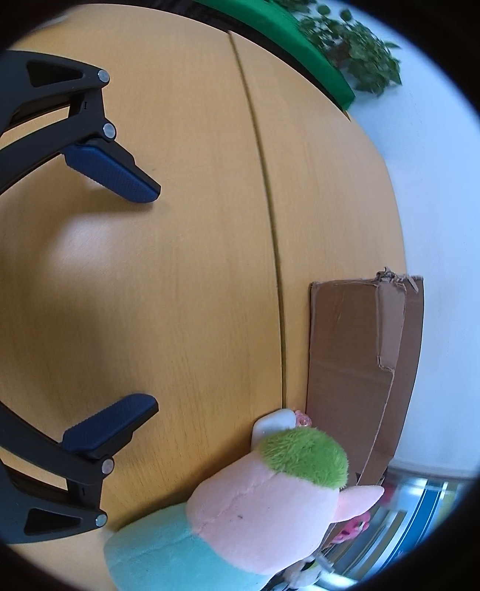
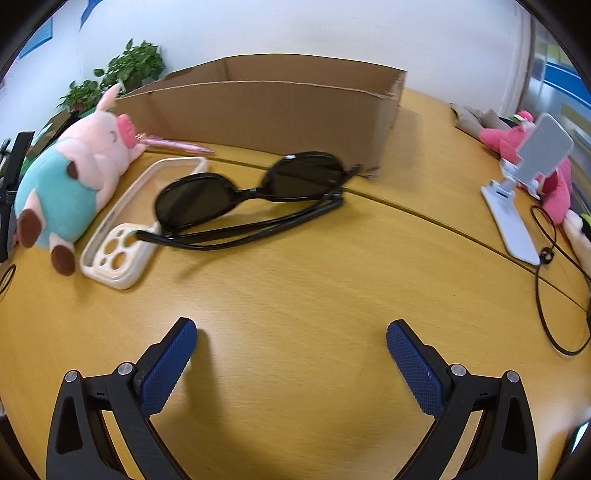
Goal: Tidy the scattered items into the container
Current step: 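Move the left tool toward the pink-and-teal plush pig beside the box, then close the left gripper on the plush pig and lift it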
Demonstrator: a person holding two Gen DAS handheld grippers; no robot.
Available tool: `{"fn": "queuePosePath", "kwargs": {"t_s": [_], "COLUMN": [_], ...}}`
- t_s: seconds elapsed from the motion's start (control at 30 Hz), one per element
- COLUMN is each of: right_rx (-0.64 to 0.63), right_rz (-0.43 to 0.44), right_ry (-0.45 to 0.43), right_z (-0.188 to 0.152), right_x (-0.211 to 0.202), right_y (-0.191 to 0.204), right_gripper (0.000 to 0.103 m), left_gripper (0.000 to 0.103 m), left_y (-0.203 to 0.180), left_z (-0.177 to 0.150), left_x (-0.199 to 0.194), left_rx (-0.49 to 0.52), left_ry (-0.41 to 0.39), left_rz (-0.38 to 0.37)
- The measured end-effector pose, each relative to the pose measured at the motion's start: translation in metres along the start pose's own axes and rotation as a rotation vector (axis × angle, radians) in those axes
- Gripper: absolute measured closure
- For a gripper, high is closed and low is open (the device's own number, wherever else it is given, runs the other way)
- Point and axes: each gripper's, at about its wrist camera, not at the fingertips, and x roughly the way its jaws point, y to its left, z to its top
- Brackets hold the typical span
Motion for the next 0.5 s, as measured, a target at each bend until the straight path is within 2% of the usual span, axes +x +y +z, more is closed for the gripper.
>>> {"fn": "queuePosePath", "kwargs": {"t_s": [0.13,0.2,0.37,0.5], "right_rx": [0.039,0.061,0.071,0.070], "right_rz": [-0.029,-0.045,-0.043,-0.042], "right_ry": [0.002,0.002,0.003,0.003], "right_z": [-0.001,-0.001,-0.001,-0.001], "right_x": [-0.002,-0.004,-0.004,-0.004], "right_y": [0.006,0.007,0.003,0.003], "right_gripper": [0.000,0.000,0.000,0.000], "left_gripper": [0.000,0.001,0.001,0.001], "left_y": [-0.018,-0.026,-0.036,-0.054], "left_z": [-0.002,-0.004,-0.003,0.022], "left_x": [-0.002,-0.004,-0.038,-0.085], "left_rx": [-0.053,-0.072,-0.158,-0.126], "left_ry": [-0.002,-0.009,-0.054,-0.135], "left_rz": [0.037,0.030,-0.104,-0.183]}}
